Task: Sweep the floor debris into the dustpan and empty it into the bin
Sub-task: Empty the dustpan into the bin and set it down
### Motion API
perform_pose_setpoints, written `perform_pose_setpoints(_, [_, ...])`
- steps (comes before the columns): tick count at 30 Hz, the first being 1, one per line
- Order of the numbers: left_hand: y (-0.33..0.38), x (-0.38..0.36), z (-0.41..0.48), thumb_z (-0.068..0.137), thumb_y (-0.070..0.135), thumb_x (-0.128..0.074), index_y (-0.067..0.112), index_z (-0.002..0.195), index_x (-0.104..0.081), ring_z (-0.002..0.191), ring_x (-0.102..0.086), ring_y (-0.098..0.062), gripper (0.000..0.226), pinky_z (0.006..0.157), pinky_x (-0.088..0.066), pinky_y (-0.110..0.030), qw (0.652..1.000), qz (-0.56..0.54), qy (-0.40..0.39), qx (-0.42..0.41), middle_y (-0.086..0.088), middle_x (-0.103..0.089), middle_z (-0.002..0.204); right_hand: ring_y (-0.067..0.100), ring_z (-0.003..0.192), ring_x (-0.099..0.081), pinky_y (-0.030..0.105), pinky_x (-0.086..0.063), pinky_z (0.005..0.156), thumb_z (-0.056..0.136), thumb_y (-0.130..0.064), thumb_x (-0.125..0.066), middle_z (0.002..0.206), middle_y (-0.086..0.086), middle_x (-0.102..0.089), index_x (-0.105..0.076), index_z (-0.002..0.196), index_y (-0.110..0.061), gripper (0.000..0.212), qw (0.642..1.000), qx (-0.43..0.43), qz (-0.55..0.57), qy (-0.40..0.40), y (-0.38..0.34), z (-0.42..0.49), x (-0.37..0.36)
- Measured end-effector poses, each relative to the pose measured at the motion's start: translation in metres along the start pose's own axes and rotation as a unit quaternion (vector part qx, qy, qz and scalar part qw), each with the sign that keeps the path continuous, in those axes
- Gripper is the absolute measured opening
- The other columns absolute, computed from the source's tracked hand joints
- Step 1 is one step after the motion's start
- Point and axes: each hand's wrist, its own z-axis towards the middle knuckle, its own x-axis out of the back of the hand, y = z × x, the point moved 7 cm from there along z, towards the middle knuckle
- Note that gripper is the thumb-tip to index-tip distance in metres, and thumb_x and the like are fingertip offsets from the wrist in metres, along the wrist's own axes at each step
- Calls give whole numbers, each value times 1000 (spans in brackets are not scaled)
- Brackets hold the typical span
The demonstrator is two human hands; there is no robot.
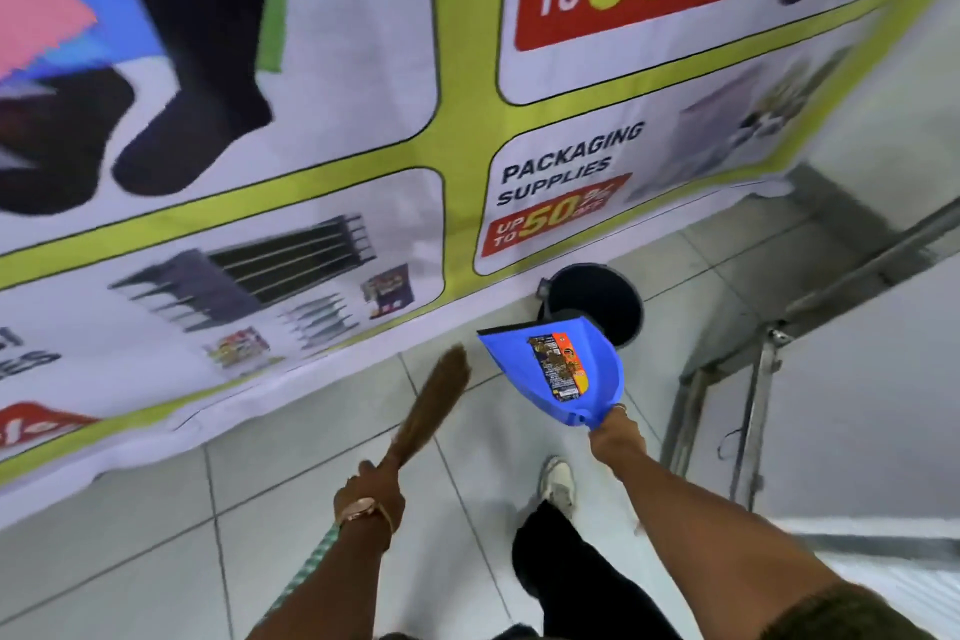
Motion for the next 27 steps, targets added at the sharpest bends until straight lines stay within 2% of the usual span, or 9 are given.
perform_pose_setpoints(6, [126, 16, 56, 95, 20, -33, 39, 151, -5, 115, -57, -23, 66, 96, -44, -35, 1000, 7, -26, 16, -6, -50, 126, 30, 135, -46, 38, -42, 110, 96, -23, -48, 146, 14, -45, -43, 140, -8, 47, 997, -5, -73, -25, -1, 123, 75])
perform_pose_setpoints(9, [157, 14, 76, 94, 23, -30, 42, 150, 2, 114, -57, -20, 67, 96, -44, -33, 999, -17, -27, 39, -3, -52, 126, 29, 135, -48, 39, -42, 111, 94, -23, -49, 146, 12, -46, -45, 140, -10, 48, 994, -14, -104, -36, -4, 171, 89])
perform_pose_setpoints(14, [193, -10, 111, 92, 32, -37, 41, 149, 7, 110, -59, -22, 73, 95, -47, -34, 997, -14, -54, 51, -4, -51, 122, 31, 137, -44, 45, -39, 113, 95, -26, -48, 149, 11, -42, -40, 144, -13, 51, 991, -31, -108, -66, -16, 242, 82])
perform_pose_setpoints(21, [221, -28, 167, 93, 19, -35, 39, 150, -3, 105, -62, -25, 68, 84, -47, -34, 996, 30, -76, 45, -7, -55, 118, 34, 139, -39, 49, -35, 112, 99, -26, -43, 152, 13, -38, -34, 147, -10, 52, 994, -64, -57, -63, -26, 316, 64])
perform_pose_setpoints(27, [228, -28, 197, 90, 16, -39, 44, 149, 4, 99, -63, -24, 78, 85, -49, -35, 995, 56, -72, 38, -7, -54, 115, 37, 128, -49, 42, -42, 103, 100, -14, -35, 138, 21, -51, -47, 135, 0, 39, 992, -96, 57, -62, -5, 339, 42])
